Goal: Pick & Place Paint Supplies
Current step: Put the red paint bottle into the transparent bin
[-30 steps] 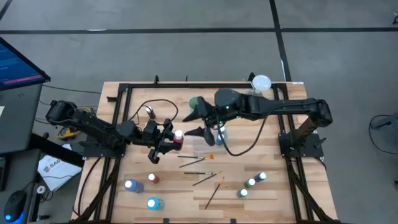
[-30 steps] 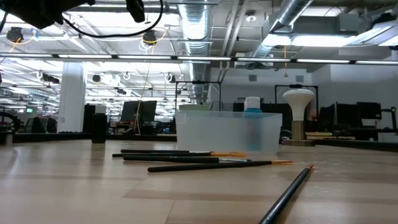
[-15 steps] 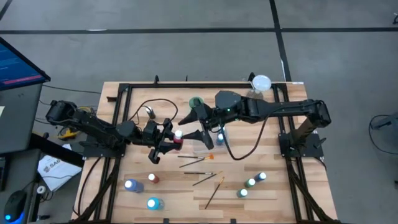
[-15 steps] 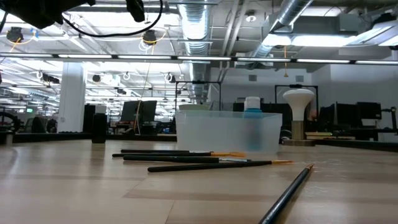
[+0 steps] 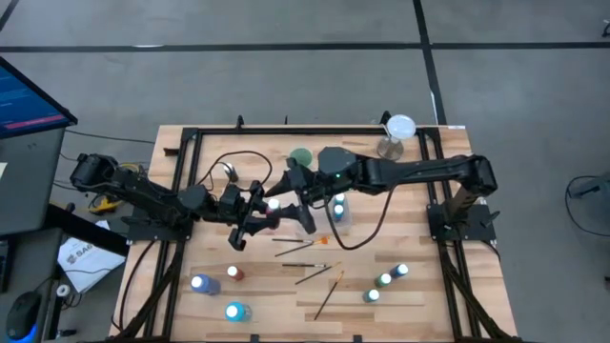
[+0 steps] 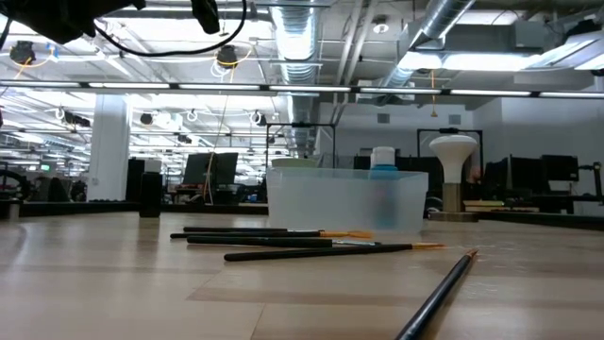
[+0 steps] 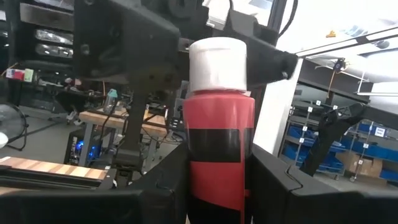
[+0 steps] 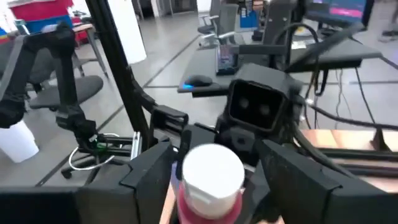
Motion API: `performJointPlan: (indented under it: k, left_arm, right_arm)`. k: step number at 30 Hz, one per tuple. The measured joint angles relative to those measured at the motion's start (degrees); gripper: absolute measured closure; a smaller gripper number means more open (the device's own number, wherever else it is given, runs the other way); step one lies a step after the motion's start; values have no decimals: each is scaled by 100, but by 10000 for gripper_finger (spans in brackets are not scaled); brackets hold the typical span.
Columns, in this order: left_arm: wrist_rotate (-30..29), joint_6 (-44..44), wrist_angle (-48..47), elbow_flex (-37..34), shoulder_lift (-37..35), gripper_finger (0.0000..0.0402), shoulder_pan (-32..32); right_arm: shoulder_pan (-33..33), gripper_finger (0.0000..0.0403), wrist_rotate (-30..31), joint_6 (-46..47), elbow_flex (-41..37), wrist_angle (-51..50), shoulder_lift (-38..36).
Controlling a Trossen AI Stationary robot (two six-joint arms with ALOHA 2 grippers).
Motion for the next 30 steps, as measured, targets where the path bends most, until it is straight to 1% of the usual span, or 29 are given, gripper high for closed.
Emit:
performJointPlan:
  k: [3, 7, 8, 13, 16, 19, 25, 27, 30]
  left_arm:
    - [-7, 0, -2, 0, 0, 288, -1]
    - [-29, 7, -26, 0, 0, 288, 0]
    - [-30, 9, -24, 0, 0, 288, 0]
    - [-37, 7, -20, -2, 0, 288, 0]
    - [-194, -43, -27, -2, 0, 280, 0]
    - [-257, -330, -186, 7, -3, 252, 41]
    - [-446, -625, -479, 2, 2, 176, 41]
    - [-431, -689, -525, 2, 2, 158, 37]
    - [-431, -791, -619, 1, 2, 145, 37]
  right_arm:
    - [-2, 211, 62, 87, -6, -29, -5]
    - [0, 289, 68, 102, -8, -85, -3]
    - [0, 296, 71, 103, -8, -88, -3]
    - [0, 295, 73, 103, -8, -91, -3]
    - [0, 295, 173, 173, -8, -93, -7]
    - [-22, 295, 359, 197, -26, -201, -82]
    - [-148, 295, 555, 148, -9, -445, -393]
    - [-168, 295, 558, 82, -10, -633, -544]
    - [-224, 295, 586, -19, -18, -746, -848]
